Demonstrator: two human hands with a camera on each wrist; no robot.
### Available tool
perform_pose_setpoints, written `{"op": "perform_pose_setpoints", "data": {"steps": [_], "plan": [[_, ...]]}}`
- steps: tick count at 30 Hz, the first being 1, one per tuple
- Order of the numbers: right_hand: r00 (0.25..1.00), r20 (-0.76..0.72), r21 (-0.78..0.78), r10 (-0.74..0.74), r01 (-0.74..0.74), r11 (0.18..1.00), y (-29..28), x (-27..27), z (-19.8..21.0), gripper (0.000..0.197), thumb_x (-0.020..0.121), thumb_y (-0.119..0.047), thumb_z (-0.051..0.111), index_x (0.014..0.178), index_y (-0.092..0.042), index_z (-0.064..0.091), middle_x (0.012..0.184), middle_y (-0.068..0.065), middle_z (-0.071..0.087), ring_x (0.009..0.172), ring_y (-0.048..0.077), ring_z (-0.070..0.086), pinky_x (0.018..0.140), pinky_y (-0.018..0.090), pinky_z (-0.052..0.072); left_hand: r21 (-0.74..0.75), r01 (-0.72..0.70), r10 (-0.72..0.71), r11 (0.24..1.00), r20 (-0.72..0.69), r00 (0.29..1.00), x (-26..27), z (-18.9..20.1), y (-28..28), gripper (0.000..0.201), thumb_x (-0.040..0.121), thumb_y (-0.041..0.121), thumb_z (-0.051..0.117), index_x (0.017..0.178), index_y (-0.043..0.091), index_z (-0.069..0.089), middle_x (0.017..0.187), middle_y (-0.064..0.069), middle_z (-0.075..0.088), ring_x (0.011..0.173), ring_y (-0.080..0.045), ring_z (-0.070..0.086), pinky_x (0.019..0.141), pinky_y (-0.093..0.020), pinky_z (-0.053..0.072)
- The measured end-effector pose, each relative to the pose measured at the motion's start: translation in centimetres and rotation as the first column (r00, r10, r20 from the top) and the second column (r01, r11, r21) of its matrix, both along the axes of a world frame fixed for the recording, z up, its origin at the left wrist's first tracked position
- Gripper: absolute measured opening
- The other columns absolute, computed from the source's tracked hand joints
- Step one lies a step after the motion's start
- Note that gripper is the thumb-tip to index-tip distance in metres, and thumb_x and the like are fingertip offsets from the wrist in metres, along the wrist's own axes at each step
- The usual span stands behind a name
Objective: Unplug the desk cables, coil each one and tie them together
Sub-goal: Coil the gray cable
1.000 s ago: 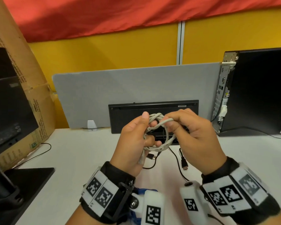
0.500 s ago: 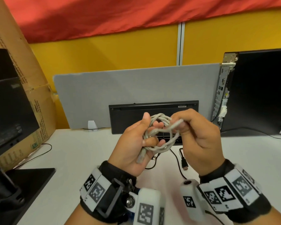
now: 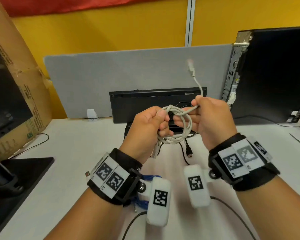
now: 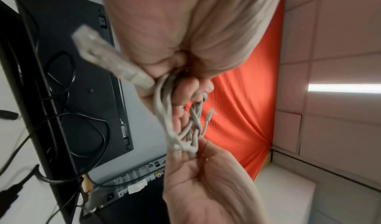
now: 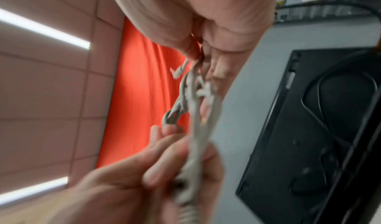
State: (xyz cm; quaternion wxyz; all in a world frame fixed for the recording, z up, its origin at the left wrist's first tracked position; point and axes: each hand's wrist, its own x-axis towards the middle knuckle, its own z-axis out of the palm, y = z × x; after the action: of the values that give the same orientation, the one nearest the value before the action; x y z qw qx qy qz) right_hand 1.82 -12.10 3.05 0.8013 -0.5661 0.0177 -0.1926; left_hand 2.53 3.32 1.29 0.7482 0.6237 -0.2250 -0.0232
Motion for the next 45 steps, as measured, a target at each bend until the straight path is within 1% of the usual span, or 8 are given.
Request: {"op": "perform_pose_setpoints", "data": {"steps": [8,13,16,24,26,33,39,45], "plan": [[0.885,0.330,-0.436,-0.328,0.451,0.779,-0.7,0.0,-0.7,0.017,0.082,-0.019,0.076,0.076,-0.009,0.062,0.057,0.005,0.067,0.048,0.016,0.068,0.048,0.033,0.057,-0.115,0.029,-0.034,0.993,-0.037,0.999,-0.5,0.8,-0.1,0.031,0.103,0.013,0.037,0.076,0.005,0.050,0.047,0.007,0.033,0.041,-0.007,0.028,0.047,-0.026,0.037],[0.860,0.461,-0.717,-0.218,0.506,0.480,-0.8,0.3,-1.1,0.011,0.090,-0.014,0.064,0.090,-0.011,0.074,0.068,0.002,0.069,0.061,0.016,0.068,0.064,0.032,0.059,-0.171,-0.014,0.011,0.985,-0.019,1.000,-0.7,0.9,-0.2,0.031,0.103,0.015,0.039,0.075,0.006,0.049,0.049,0.006,0.028,0.041,-0.008,0.024,0.045,-0.024,0.033],[0.881,0.470,-0.781,-0.049,0.441,0.443,-0.7,0.3,-1.1,0.022,0.093,-0.001,0.057,0.108,-0.005,0.072,0.087,0.006,0.070,0.072,0.014,0.067,0.069,0.011,0.054,-0.274,-0.024,0.019,0.961,-0.022,1.000,-0.6,1.1,0.1,0.032,0.103,0.016,0.039,0.074,0.007,0.048,0.051,0.005,0.025,0.043,-0.009,0.020,0.044,-0.023,0.032],[0.810,0.586,-0.774,0.011,0.556,0.303,-0.3,0.0,-0.9,0.018,0.089,-0.004,0.064,0.102,-0.006,0.076,0.092,0.006,0.067,0.082,0.009,0.056,0.075,0.002,0.039,-0.415,0.055,-0.060,0.908,0.000,0.998,-0.3,0.8,0.3,0.031,0.103,0.020,0.039,0.075,0.009,0.049,0.051,0.007,0.027,0.041,-0.005,0.022,0.042,-0.022,0.033],[0.827,0.559,-0.784,0.050,0.509,0.355,-0.2,0.1,-1.0,0.018,0.089,-0.002,0.063,0.099,-0.007,0.076,0.090,0.005,0.070,0.081,0.012,0.061,0.076,0.007,0.044,-0.431,0.072,-0.078,0.899,0.002,0.997,-0.1,0.8,0.5,0.031,0.102,0.021,0.039,0.076,0.009,0.049,0.051,0.007,0.027,0.041,-0.005,0.022,0.042,-0.022,0.033],[0.934,0.256,-0.487,0.250,-0.099,0.868,1.1,-0.5,-0.9,0.014,0.090,-0.005,0.064,0.093,-0.008,0.077,0.083,0.007,0.076,0.081,0.023,0.073,0.077,0.033,0.058,-0.425,0.042,-0.036,0.904,0.022,0.999,-0.4,1.4,0.6,0.032,0.103,0.023,0.036,0.076,0.009,0.046,0.053,0.005,0.025,0.041,-0.005,0.024,0.044,-0.021,0.035],[0.909,0.195,-0.240,0.368,-0.319,0.917,1.3,-1.6,0.4,0.022,0.092,-0.012,0.056,0.095,0.002,0.073,0.091,0.021,0.073,0.089,0.033,0.070,0.083,0.038,0.057,-0.440,-0.091,0.117,0.893,0.031,0.993,0.1,1.1,0.4,0.034,0.104,0.023,0.036,0.074,0.011,0.047,0.054,0.003,0.026,0.044,-0.007,0.024,0.045,-0.022,0.036],[0.955,0.231,-0.423,0.187,-0.075,0.903,3.0,-2.6,0.0,0.013,0.082,-0.010,0.073,0.095,-0.010,0.073,0.074,0.012,0.074,0.075,0.025,0.073,0.078,0.041,0.060,-0.328,-0.138,0.168,0.935,0.066,0.983,0.3,0.3,0.2,0.035,0.102,0.031,0.039,0.074,0.015,0.051,0.053,0.003,0.038,0.044,-0.009,0.041,0.051,-0.023,0.046]]}}
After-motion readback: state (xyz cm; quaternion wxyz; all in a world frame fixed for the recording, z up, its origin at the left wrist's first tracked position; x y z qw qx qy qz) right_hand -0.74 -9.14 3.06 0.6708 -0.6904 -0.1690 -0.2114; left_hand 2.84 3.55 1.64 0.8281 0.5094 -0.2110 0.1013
